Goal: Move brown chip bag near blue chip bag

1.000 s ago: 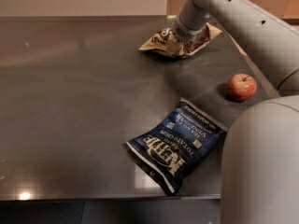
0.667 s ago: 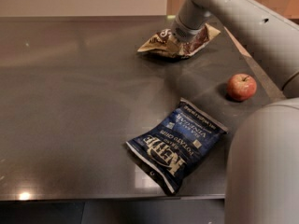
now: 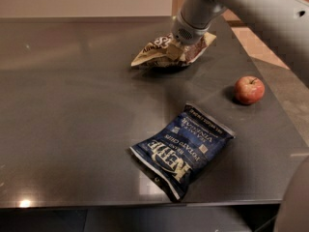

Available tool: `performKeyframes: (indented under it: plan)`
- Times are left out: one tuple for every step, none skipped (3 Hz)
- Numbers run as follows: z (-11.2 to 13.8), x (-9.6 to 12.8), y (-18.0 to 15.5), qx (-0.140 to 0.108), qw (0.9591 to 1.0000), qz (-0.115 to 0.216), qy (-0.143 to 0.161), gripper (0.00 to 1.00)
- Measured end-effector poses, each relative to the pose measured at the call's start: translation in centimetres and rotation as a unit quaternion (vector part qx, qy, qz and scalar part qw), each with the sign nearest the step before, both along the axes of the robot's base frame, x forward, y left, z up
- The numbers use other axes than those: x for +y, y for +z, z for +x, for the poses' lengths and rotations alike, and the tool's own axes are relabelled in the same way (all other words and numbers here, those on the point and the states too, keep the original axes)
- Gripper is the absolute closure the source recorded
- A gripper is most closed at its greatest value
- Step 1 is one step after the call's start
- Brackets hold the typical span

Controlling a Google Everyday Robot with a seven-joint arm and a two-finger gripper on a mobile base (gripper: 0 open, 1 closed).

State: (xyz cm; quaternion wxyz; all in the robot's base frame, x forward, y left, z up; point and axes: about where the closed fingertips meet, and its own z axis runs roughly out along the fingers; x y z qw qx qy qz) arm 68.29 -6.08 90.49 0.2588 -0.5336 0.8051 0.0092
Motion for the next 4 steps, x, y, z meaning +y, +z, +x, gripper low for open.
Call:
performKeyframes:
  plan:
    - [-4.6,1.0,1.4,0.005,0.9996,-0.005,0.027,1.0]
    - [-9.2,1.8,2.0,0.013,0.9986,-0.007,0.051,1.0]
    - [-12.7,2.3,2.4,0.021,0.9976,-0.01,0.066,0.83]
    - [-15.3,2.6,2.6,0.028,0.9962,-0.012,0.082,0.59]
